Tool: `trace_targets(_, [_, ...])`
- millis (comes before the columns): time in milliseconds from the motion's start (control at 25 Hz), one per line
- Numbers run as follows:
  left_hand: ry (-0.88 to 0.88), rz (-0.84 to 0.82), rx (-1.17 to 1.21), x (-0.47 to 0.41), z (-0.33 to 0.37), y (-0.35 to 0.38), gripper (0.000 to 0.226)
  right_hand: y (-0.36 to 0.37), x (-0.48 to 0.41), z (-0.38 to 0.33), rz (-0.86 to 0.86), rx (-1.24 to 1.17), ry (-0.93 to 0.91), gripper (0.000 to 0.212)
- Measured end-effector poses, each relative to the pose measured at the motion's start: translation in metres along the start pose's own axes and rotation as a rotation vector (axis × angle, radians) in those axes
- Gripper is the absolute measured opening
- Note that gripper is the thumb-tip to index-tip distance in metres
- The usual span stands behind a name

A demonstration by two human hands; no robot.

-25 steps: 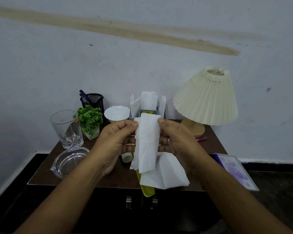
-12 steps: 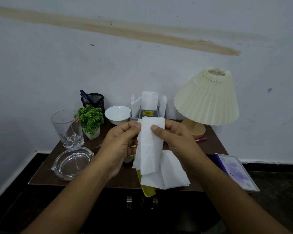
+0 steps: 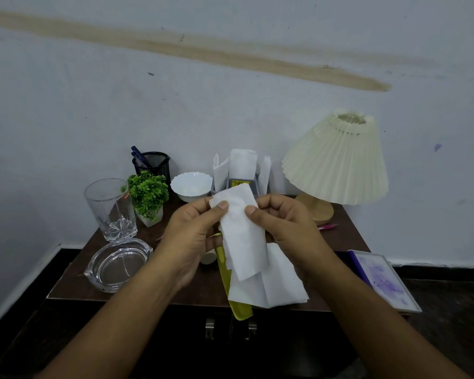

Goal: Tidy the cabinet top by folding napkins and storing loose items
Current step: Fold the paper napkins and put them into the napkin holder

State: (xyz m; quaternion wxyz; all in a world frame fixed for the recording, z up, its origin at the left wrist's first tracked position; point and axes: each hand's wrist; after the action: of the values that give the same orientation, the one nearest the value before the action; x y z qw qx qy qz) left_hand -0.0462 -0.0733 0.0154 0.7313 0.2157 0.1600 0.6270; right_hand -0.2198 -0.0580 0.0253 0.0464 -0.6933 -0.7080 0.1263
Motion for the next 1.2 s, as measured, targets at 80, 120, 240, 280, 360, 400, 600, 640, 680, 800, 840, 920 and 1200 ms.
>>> trace_targets(80, [0.019,0.002,-0.019,-0.001,-0.001,-0.001,0.019,0.000,-0.001,0.001,0.009,-0.012,-0.001,0.016])
trace_targets(120, [0.033,-0.003,-0.025,-0.002,-0.002,-0.002,0.018,0.000,-0.001,0.001,0.004,-0.004,0.005,0.016])
trace_targets(240, [0.075,-0.028,-0.021,-0.003,0.001,-0.004,0.023,0.000,0.000,0.002,-0.025,0.083,0.013,0.019])
trace_targets(280, [0.083,-0.038,-0.028,-0.003,0.003,-0.005,0.025,-0.001,0.000,0.002,-0.028,0.110,0.010,0.019])
trace_targets(360, [0.081,-0.074,-0.072,-0.002,0.007,-0.006,0.030,-0.002,0.000,0.002,-0.049,0.156,-0.005,0.019])
trace_targets(400, [0.082,-0.082,-0.102,-0.002,0.008,-0.007,0.031,-0.002,0.001,0.001,-0.070,0.177,-0.008,0.019])
trace_targets(600, [0.119,-0.051,-0.167,-0.006,0.009,-0.015,0.031,-0.001,0.003,0.000,-0.158,0.200,0.009,0.023])
trace_targets(640, [0.111,-0.065,-0.188,-0.006,0.010,-0.016,0.030,-0.001,0.003,0.000,-0.169,0.207,0.008,0.023])
trace_targets(680, [0.106,-0.080,-0.212,-0.006,0.011,-0.016,0.026,-0.001,0.003,0.000,-0.176,0.216,0.006,0.022])
trace_targets(800, [0.117,-0.113,-0.253,-0.002,0.010,-0.014,0.021,0.002,0.003,0.000,-0.183,0.214,0.007,0.022])
trace_targets(840, [0.124,-0.115,-0.244,-0.001,0.010,-0.013,0.023,0.003,0.003,0.000,-0.180,0.207,0.015,0.023])
trace_targets(920, [0.122,-0.114,-0.189,-0.003,0.011,-0.014,0.033,0.004,0.002,0.001,-0.155,0.182,0.034,0.023])
trace_targets(1200, [0.079,-0.089,-0.195,-0.003,0.007,-0.012,0.025,0.001,0.001,0.002,-0.119,0.120,0.051,0.024])
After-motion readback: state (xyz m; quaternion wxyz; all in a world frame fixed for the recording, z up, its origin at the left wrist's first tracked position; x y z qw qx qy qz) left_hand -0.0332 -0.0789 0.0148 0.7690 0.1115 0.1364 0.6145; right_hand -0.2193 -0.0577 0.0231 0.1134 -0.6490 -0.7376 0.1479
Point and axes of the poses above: each hand's wrist, its own x-axis away from the middle knuckle, its own y-axis out of the palm, z = x × y, and after that the axes turned 10 degrees about x, right-handed
